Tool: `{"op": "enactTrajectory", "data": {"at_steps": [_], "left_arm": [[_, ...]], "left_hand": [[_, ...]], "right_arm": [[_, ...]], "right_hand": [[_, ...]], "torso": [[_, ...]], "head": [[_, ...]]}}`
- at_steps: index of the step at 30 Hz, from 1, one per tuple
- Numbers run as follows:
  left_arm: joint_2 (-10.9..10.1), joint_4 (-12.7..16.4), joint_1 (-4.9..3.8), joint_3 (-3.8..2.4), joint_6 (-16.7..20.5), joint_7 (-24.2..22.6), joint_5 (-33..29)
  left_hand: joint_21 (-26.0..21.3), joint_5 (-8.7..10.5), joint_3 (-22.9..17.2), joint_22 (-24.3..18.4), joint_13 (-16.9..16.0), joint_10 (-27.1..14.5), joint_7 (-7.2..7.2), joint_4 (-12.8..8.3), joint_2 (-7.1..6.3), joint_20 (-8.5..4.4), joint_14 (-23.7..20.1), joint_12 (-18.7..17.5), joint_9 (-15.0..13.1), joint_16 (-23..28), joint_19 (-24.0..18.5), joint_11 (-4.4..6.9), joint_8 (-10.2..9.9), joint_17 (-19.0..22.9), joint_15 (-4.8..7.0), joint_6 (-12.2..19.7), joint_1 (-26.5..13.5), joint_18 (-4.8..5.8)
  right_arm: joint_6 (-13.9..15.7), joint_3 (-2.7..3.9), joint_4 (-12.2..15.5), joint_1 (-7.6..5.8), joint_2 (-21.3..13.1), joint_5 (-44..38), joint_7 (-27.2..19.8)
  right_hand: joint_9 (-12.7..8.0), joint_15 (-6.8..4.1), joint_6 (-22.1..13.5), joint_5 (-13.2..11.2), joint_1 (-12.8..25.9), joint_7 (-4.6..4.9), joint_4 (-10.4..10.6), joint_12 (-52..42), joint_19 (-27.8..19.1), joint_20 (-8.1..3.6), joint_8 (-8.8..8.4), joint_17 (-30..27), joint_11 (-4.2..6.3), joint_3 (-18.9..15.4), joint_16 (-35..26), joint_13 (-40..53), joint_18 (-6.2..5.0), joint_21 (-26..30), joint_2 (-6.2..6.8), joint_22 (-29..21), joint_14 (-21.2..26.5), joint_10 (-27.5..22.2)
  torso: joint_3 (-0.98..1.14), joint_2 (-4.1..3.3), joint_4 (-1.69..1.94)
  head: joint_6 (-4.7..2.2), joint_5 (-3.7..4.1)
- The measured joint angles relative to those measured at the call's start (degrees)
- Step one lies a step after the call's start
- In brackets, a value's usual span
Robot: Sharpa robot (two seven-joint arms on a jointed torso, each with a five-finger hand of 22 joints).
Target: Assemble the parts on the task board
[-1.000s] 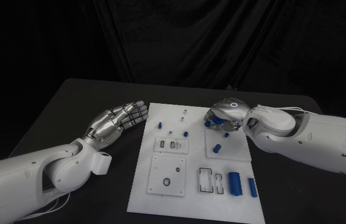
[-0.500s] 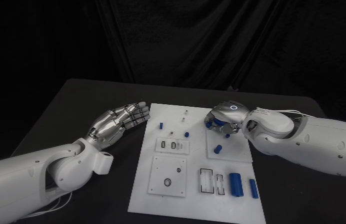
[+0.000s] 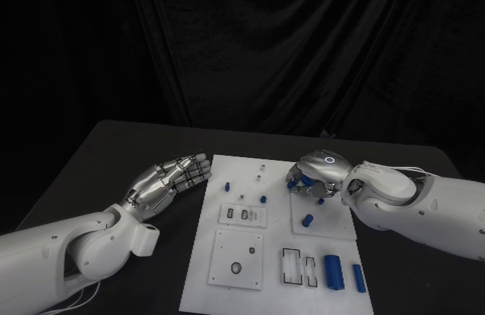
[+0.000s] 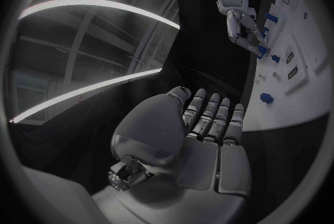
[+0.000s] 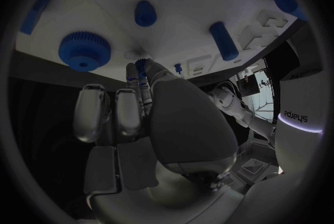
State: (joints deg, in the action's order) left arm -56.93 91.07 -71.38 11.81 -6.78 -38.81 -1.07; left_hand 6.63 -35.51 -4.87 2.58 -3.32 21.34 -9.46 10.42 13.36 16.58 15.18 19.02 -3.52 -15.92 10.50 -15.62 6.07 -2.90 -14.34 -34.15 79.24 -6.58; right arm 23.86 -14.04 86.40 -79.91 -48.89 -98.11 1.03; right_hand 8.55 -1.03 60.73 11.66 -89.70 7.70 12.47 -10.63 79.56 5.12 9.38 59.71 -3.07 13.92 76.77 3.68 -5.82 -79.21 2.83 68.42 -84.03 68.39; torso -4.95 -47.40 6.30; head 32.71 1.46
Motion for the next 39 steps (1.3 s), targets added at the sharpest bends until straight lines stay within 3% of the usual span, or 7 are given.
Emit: {"op": "enactTrajectory", "data": {"at_steps": [6,13,18,26,31,39], "left_arm": [[-0.03,0.00,0.00,0.05,-0.05,-0.01,-0.07],[0.42,-0.03,0.00,0.12,-0.15,-0.01,-0.47],[0.44,-0.02,0.00,0.14,-0.19,-0.02,-0.67],[0.42,-0.01,0.00,0.15,-0.21,-0.02,-0.87],[0.42,0.01,0.00,0.16,-0.23,-0.02,-0.93],[0.44,-0.02,0.00,0.18,-0.27,-0.02,-0.98]], "left_hand": [[0.13,0.00,-0.28,0.00,-0.01,0.07,-0.07,-0.07,-0.11,0.05,0.06,0.27,-0.04,-0.03,0.05,-0.06,0.00,0.00,-0.06,-0.18,0.11,-0.01],[0.22,0.00,-0.47,0.00,-0.05,0.07,-0.15,0.00,-0.22,0.21,0.21,0.27,-0.08,-0.03,0.21,-0.06,0.00,-0.05,-0.20,-0.26,0.22,-0.02],[0.22,0.00,-0.47,0.00,-0.05,0.10,-0.12,-0.01,-0.22,0.21,0.20,0.27,-0.08,-0.03,0.21,-0.10,0.03,-0.04,-0.20,-0.28,0.22,-0.02],[0.22,0.00,-0.62,0.00,-0.05,0.29,0.06,-0.15,-0.22,0.21,0.20,0.27,-0.07,-0.03,0.21,-0.29,0.24,-0.04,-0.20,-0.46,0.22,-0.02],[0.22,0.00,-0.62,0.00,-0.05,0.29,0.06,-0.15,-0.22,0.21,0.20,0.27,-0.07,-0.30,0.21,-0.29,0.24,-0.04,-0.20,-0.46,0.22,-0.02],[0.22,0.00,-0.78,0.00,-0.04,0.30,0.05,0.01,-0.22,0.21,0.20,0.27,-0.07,-0.44,0.20,-0.28,0.24,-0.03,-0.20,-0.45,0.22,-0.02]], "right_arm": [[1.24,0.37,-0.25,-2.82,1.90,2.63,-0.57],[2.10,0.61,-4.70,-3.73,6.83,4.70,-0.96],[2.11,0.68,-8.04,-3.58,9.80,5.63,-1.15],[1.60,0.68,-12.26,-2.20,12.99,6.39,-1.19],[1.15,0.68,-13.86,-1.62,14.03,6.62,-1.14],[0.58,0.81,-14.95,-1.16,14.56,6.82,-1.09]], "right_hand": [[0.00,0.00,0.00,-1.52,0.07,0.00,-0.16,0.97,0.20,-0.20,0.27,0.02,0.02,-0.16,0.00,0.04,0.00,0.00,-0.06,0.13,0.00,0.83],[0.00,-0.15,0.00,-1.57,0.07,0.00,-0.16,1.27,0.20,-0.20,0.44,0.20,0.19,-0.15,0.00,0.05,0.00,0.00,-0.06,0.29,0.15,1.01],[0.00,-0.15,0.00,-1.74,0.07,0.00,-0.48,1.56,0.20,-0.20,0.54,0.19,0.19,-0.15,0.00,0.04,0.00,0.00,-0.05,0.37,0.15,1.01],[0.00,-0.15,-0.01,-1.78,0.07,-0.01,-0.64,2.21,0.20,-0.20,0.58,-0.03,0.14,0.01,0.00,0.05,0.00,0.00,-0.04,0.36,0.15,1.06],[0.00,-0.15,-0.02,-1.79,0.08,-0.02,-0.82,2.48,0.20,-0.20,0.60,-0.03,0.10,0.16,0.00,0.04,0.00,0.00,-0.03,0.36,0.15,1.10],[-0.01,-0.15,-0.10,-1.80,0.08,-0.10,-1.02,3.10,0.20,-0.20,0.61,-0.08,-0.12,0.24,0.00,0.08,0.00,0.00,-0.02,0.35,0.15,0.89]], "torso": [[0.01,-0.01,-0.05],[-0.03,-0.02,-0.12],[-0.07,0.02,-0.12],[-0.13,0.05,0.04],[-0.14,0.01,0.21],[-0.17,-0.03,0.15]], "head": [[-0.64,-0.46],[-1.01,-1.13],[-1.14,-1.40],[-1.29,-1.51],[-1.46,-1.40],[-1.26,-1.61]]}}
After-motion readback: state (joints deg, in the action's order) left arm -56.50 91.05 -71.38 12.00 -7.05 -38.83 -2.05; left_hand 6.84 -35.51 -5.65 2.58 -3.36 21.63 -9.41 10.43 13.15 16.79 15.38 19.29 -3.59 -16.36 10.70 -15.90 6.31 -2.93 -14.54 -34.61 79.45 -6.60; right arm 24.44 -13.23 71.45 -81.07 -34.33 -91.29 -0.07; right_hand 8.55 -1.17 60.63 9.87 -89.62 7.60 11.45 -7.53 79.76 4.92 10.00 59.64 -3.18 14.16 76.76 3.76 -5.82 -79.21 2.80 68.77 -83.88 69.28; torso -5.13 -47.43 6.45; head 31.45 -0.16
